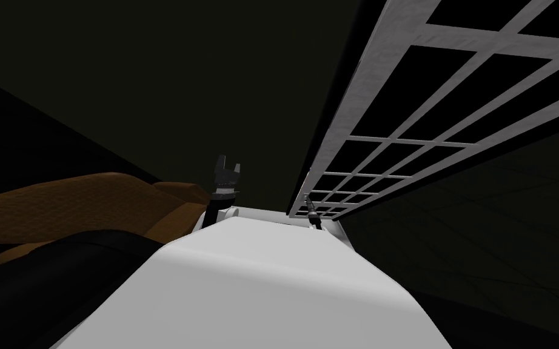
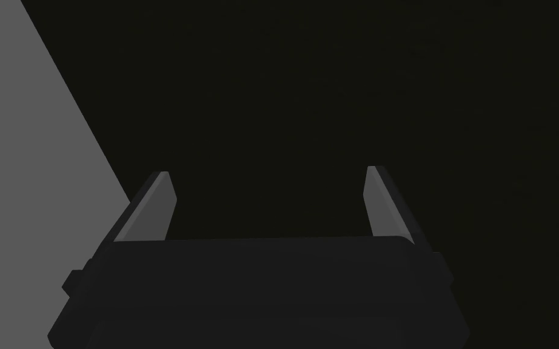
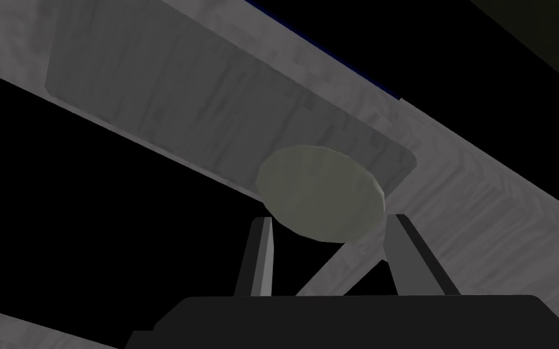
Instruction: Pull the door open
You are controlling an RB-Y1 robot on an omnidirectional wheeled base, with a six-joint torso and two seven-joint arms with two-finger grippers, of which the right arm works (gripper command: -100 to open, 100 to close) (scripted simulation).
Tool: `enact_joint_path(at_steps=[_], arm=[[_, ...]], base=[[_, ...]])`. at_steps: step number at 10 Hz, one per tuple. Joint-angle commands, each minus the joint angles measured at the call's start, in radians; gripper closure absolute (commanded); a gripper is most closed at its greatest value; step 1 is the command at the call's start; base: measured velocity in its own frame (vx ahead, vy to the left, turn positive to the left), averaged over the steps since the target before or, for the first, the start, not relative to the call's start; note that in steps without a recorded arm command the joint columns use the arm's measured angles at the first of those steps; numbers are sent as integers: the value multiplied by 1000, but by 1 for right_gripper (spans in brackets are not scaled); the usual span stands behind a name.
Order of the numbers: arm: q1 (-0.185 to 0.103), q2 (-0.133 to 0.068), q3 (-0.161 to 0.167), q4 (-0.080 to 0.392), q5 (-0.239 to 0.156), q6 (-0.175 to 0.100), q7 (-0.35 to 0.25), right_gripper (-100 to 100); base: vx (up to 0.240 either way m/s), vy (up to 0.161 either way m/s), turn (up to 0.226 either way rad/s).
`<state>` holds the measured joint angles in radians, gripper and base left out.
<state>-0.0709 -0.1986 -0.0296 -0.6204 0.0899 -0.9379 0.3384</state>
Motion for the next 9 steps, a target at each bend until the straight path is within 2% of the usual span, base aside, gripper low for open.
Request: enact_joint_path(at_steps=[1, 2, 3, 4, 5, 7, 8, 9], arm=[[8, 14, 17, -7, -4, 3, -28, 100], [10, 10, 24, -9, -24, 4, -68, 100], [10, 10, 24, -9, -24, 4, -70, 100], [12, 6, 30, -11, -45, 4, -108, 100], [12, 6, 30, -11, -45, 4, -111, 100], [17, -3, 43, -15, -89, 6, -177, 100], [17, -3, 43, -15, -89, 6, -195, 100], [20, -7, 50, -17, -111, 6, -225, 100]], base=[[-23, -13, 66], [-25, -13, 125], [-29, -3, 45], [-36, -3, 100], [-34, -9, 38], [-40, -13, 118], [-33, -14, 50], [-38, -20, 124]])
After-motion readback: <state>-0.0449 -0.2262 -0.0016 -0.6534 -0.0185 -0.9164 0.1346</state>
